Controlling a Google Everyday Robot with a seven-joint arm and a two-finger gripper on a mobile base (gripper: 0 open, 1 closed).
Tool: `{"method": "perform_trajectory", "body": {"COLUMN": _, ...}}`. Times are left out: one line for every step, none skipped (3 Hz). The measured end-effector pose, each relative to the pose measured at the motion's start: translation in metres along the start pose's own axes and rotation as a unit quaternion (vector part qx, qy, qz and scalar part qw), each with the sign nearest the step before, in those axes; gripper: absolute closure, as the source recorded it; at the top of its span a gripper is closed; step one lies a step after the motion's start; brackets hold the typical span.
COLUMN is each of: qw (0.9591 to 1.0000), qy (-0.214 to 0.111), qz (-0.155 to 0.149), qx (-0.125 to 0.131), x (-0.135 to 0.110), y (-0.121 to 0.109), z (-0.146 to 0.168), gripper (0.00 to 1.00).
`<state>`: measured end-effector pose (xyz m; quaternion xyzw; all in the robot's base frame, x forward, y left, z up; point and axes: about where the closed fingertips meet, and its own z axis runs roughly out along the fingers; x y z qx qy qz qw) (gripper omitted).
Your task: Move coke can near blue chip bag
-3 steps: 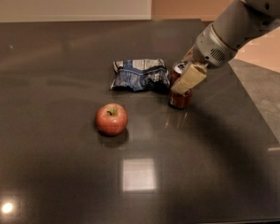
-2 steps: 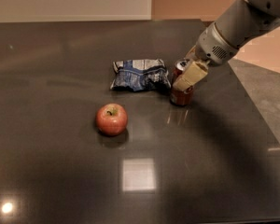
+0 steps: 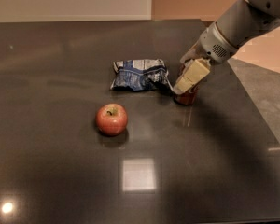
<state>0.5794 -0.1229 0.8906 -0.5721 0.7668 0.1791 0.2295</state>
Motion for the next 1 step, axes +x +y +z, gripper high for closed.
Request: {"method": "perform_trajectory", "body": {"qw": 1.0000, "qy": 0.000, "qz": 0.000, "qx": 0.000, "x": 0.0000, "y": 0.0000, "z": 0.0001, "gripper": 0.00}}
